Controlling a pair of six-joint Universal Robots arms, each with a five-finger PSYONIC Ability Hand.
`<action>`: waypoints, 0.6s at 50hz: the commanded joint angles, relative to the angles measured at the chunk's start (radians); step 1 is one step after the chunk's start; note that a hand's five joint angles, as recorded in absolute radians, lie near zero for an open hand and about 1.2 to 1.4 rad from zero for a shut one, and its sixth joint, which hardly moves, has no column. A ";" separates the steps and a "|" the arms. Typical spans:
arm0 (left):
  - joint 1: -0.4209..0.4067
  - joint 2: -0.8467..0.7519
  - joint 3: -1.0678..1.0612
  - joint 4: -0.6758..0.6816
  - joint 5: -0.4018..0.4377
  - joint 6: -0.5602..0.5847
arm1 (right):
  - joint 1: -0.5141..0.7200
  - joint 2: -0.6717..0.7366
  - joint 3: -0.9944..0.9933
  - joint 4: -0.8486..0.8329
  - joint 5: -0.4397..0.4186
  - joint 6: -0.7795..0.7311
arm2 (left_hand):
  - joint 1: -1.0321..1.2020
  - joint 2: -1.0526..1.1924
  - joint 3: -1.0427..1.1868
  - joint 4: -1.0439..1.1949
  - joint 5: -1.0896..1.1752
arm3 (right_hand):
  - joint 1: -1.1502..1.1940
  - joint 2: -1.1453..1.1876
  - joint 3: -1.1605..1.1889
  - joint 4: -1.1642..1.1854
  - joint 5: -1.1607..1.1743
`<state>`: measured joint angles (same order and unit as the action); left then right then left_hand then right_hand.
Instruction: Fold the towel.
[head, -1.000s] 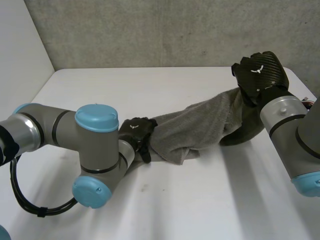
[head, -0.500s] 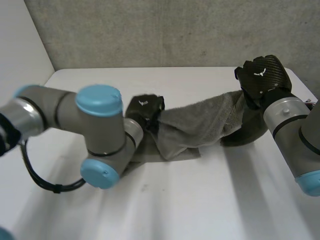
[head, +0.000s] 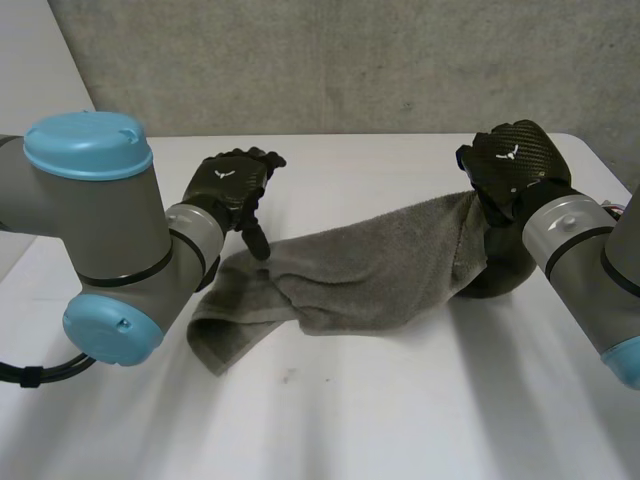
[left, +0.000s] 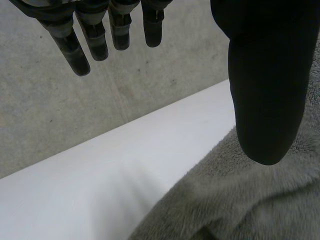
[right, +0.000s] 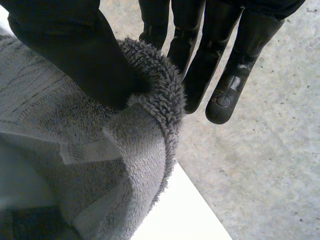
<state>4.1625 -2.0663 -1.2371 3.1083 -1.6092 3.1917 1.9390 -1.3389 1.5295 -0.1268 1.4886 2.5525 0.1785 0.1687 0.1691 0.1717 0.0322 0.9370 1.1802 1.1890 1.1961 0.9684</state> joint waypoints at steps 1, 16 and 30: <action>0.013 0.082 -0.002 -0.020 -0.008 0.004 | -0.003 0.003 -0.015 0.001 -0.001 0.098 | -0.004 0.006 0.005 0.003 -0.032 | 0.459 0.216 0.207 0.200 0.253; 0.081 0.250 -0.124 -0.014 0.000 0.004 | -0.005 0.003 -0.031 0.019 -0.001 0.144 | 0.032 0.042 0.042 0.039 0.004 | 0.459 0.216 0.207 0.200 0.253; -0.007 0.140 -0.308 -0.013 0.012 0.001 | -0.014 0.033 -0.035 0.018 -0.002 0.135 | 0.657 0.667 0.667 0.664 0.629 | 0.459 0.216 0.207 0.200 0.253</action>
<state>4.2050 -1.8701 -1.4993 3.0950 -1.5986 3.1974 1.9304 -1.3272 1.4971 -0.1088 1.4852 2.6906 0.6709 0.6720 0.6721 0.6723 0.4927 0.9370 1.1802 1.1890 1.1963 0.9709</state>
